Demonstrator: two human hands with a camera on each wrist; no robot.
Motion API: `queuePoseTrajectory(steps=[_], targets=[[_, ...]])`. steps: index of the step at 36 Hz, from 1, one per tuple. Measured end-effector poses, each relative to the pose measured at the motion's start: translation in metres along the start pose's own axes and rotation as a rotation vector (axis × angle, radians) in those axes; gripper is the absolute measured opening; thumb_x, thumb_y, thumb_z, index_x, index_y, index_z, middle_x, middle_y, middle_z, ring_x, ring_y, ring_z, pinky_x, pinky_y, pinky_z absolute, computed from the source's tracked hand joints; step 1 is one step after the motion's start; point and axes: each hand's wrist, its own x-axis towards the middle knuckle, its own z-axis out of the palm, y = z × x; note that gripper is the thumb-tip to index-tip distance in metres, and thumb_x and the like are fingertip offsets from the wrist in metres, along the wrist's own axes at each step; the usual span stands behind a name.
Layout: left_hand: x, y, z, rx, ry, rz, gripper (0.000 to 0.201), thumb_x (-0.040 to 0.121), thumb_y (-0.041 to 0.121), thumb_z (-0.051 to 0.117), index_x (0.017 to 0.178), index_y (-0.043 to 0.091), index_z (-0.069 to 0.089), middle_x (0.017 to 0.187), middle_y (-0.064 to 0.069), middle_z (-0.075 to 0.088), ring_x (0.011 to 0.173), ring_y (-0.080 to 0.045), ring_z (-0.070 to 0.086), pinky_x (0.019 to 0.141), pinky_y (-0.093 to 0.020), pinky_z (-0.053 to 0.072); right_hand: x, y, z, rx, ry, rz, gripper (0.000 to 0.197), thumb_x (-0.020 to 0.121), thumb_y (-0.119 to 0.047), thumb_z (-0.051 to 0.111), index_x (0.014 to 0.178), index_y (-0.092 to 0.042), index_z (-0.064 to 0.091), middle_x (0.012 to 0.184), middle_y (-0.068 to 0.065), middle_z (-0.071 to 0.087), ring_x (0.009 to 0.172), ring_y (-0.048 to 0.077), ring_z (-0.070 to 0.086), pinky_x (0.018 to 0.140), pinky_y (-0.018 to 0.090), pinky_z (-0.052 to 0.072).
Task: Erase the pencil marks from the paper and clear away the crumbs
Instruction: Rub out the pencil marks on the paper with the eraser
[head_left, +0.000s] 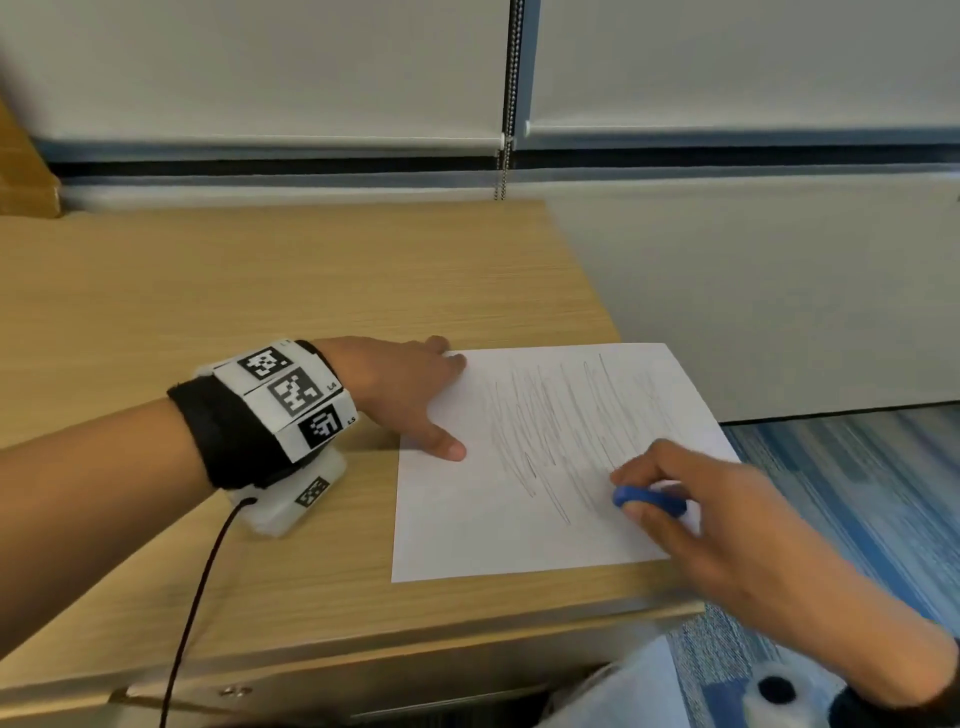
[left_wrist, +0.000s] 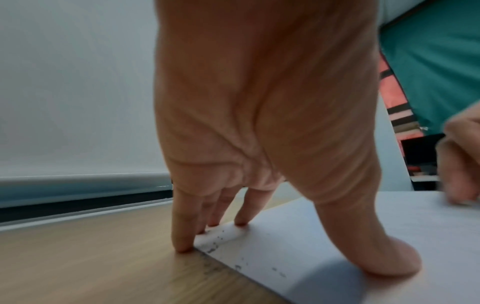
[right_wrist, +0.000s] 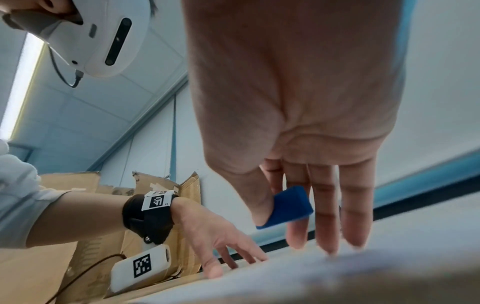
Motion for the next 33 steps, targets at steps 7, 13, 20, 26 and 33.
queuePoseTrajectory(steps=[7,13,20,26,33], targets=[[0.000,0.000,-0.002,-0.012,0.034,0.005,0.104,0.069,0.073,0.066,0.148,0.019,0.026,0.142,0.000,0.029,0.126,-0.019,0.038,0.099,-0.045,0.045,0.042,-0.022,-0.039,-0.004,0.053,-0.074,0.031,0.083,-0.012,0.069,0.091,-0.042,0.064,0.091,-0.020,0.061,0.088,-0.004,0.057,0.072,0.007,0.045],[0.002,0.004,-0.007,-0.001,0.011,0.005,0.110,0.069,0.069,0.070,0.153,0.023,0.016,0.142,-0.002,0.027,0.128,-0.022,0.034,0.097,-0.046,0.044,0.097,-0.032,-0.034,0.208,-0.009,-0.040,0.019,0.077,-0.006,0.075,0.086,-0.022,0.068,0.079,-0.004,0.070,0.062,0.003,0.057,0.062,0.018,0.050],[0.002,0.005,-0.005,-0.015,0.044,0.001,0.107,0.068,0.071,0.070,0.151,0.024,0.022,0.140,-0.004,0.029,0.126,-0.024,0.037,0.096,-0.045,0.045,0.151,-0.031,-0.013,-0.073,-0.225,-0.100,0.021,0.092,-0.010,0.058,0.111,-0.004,0.064,0.099,-0.004,0.064,0.069,0.005,0.061,0.065,0.015,0.053],[0.004,0.004,0.003,-0.040,0.082,0.031,0.107,0.073,0.067,0.069,0.153,0.019,0.017,0.158,0.000,0.019,0.135,-0.026,0.031,0.099,-0.040,0.040,0.175,-0.025,-0.009,-0.278,-0.272,-0.166,0.030,0.086,-0.010,0.060,0.114,-0.018,0.064,0.106,0.003,0.067,0.084,0.015,0.059,0.071,0.019,0.045],[0.010,0.000,0.005,-0.032,0.102,0.057,0.110,0.072,0.066,0.069,0.154,0.018,0.014,0.161,0.005,0.017,0.131,-0.023,0.039,0.092,-0.032,0.039,0.185,-0.025,0.005,-0.289,-0.307,-0.226,0.029,0.088,-0.023,0.063,0.116,-0.016,0.068,0.096,-0.002,0.069,0.081,0.010,0.058,0.071,0.020,0.043]])
